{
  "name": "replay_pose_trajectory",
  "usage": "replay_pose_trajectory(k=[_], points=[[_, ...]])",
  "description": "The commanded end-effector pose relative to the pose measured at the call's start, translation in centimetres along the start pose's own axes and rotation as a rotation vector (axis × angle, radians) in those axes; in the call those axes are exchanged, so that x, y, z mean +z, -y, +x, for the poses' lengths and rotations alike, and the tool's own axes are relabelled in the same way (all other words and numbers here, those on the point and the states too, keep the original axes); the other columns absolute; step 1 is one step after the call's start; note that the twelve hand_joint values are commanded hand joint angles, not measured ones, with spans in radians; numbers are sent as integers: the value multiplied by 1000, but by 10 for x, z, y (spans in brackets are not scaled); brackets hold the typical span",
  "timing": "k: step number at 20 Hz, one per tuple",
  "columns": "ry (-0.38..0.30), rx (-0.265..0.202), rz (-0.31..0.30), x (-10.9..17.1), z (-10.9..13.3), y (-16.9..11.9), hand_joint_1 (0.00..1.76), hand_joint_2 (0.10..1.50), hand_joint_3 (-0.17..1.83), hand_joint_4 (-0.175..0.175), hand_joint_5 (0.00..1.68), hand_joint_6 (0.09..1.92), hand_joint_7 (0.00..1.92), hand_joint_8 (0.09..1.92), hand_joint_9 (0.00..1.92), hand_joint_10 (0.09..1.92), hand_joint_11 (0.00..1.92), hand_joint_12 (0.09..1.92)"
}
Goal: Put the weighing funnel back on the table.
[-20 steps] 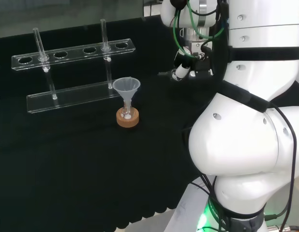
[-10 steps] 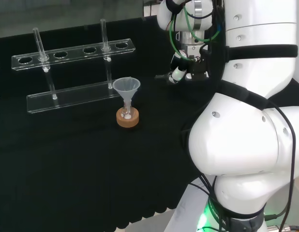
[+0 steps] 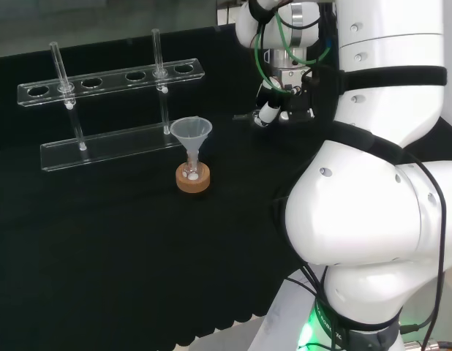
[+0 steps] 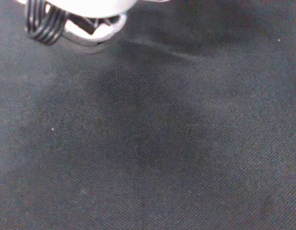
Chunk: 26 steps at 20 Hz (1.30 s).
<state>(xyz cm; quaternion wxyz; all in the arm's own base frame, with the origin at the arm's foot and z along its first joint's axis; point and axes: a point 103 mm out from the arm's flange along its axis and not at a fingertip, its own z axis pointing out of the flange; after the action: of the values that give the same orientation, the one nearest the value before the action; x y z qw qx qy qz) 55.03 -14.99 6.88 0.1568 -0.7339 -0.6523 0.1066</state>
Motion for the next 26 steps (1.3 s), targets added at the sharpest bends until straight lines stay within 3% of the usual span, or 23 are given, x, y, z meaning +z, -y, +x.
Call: replay_pose_trajectory(k=[1, 8, 10, 12, 14, 17, 21, 26], points=[[16, 10, 8, 3, 3, -6, 1083, 702, 691, 175, 1131, 936, 504, 670, 810, 436, 647, 1161], [10, -13, 15, 4, 1, -9, 1082, 703, 688, 175, 1131, 934, 504, 671, 809, 437, 648, 1161], [69, -32, 15, 5, 5, -9, 1082, 717, 655, 175, 1135, 912, 500, 675, 806, 442, 647, 1163], [115, -49, 24, 7, 10, -9, 1070, 802, 500, 175, 1114, 887, 471, 687, 790, 454, 644, 1168], [154, -65, 30, 10, 18, -10, 966, 796, 428, 88, 962, 784, 407, 696, 745, 475, 610, 1182], [168, -74, 34, 10, 21, -8, 887, 740, 474, 27, 732, 727, 324, 698, 677, 512, 552, 1215], [173, -94, 27, 5, 22, -3, 827, 656, 473, 3, 404, 554, 168, 664, 507, 571, 392, 1294], [176, -97, -1, -5, 23, 12, 724, 601, 375, -1, 215, 158, 12, 560, 288, 651, 209, 1350]])
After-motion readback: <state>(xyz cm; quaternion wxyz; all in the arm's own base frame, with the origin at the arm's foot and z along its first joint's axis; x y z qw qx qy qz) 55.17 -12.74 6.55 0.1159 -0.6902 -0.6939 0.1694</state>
